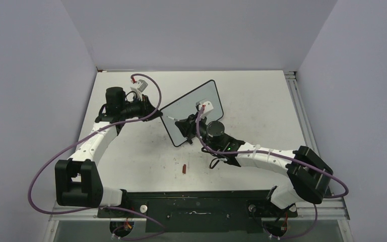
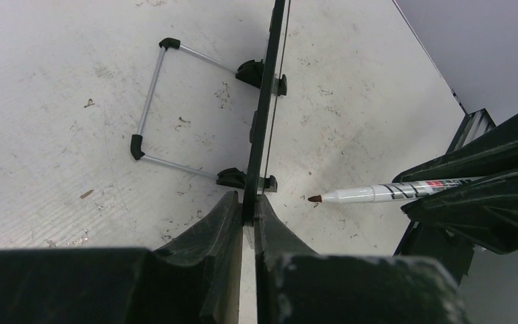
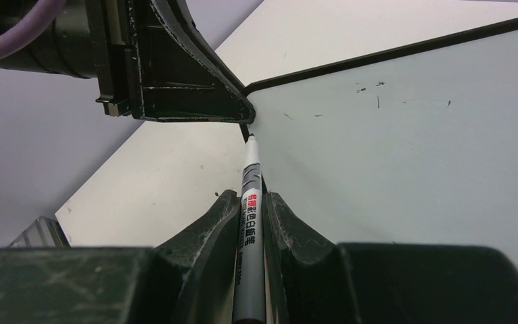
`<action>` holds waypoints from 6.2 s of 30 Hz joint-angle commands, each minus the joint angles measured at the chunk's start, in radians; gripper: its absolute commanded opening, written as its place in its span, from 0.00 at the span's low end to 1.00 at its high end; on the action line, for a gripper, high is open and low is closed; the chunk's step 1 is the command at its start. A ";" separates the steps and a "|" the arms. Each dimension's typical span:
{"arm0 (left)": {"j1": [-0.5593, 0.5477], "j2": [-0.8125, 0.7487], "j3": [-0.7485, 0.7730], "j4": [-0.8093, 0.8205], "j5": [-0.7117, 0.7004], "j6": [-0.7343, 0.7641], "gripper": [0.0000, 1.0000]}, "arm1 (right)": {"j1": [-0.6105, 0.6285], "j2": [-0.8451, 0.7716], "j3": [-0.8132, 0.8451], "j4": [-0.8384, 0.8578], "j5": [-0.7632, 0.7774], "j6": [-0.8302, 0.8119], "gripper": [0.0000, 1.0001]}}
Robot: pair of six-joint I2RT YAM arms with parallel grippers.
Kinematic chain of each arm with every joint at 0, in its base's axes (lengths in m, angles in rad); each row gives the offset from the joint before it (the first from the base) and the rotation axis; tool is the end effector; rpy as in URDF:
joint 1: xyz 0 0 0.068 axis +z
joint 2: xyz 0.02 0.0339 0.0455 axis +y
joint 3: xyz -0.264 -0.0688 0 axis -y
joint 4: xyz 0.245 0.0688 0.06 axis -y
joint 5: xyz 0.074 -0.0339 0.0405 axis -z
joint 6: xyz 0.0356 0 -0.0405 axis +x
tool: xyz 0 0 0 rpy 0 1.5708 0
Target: Write a sentence on the whiteboard
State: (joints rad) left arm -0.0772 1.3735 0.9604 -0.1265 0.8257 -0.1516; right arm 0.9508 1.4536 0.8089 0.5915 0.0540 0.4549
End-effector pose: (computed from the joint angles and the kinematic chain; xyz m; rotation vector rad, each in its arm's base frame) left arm 0.2980 -0.0493 0.2786 0.4234 2.0249 -1.0036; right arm 0.1935 0.2678 0.2706 -0.3808 1.6843 1.0224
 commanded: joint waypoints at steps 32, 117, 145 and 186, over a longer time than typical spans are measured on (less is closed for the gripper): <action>-0.048 -0.041 0.046 -0.045 -0.089 0.112 0.00 | 0.002 0.084 0.060 0.151 0.063 -0.055 0.05; -0.047 -0.053 0.049 -0.050 -0.074 0.122 0.00 | 0.037 0.060 0.016 0.160 0.106 -0.071 0.05; -0.047 -0.037 0.058 -0.061 -0.072 0.130 0.00 | -0.012 0.137 0.069 0.193 0.062 -0.070 0.05; -0.047 -0.045 0.057 -0.064 -0.071 0.133 0.00 | -0.029 0.104 -0.029 0.157 0.177 0.002 0.05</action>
State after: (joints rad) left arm -0.1219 1.3487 0.9771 -0.1841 0.7322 -0.0399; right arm 0.9348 1.5795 0.7998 0.7471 0.1928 0.4488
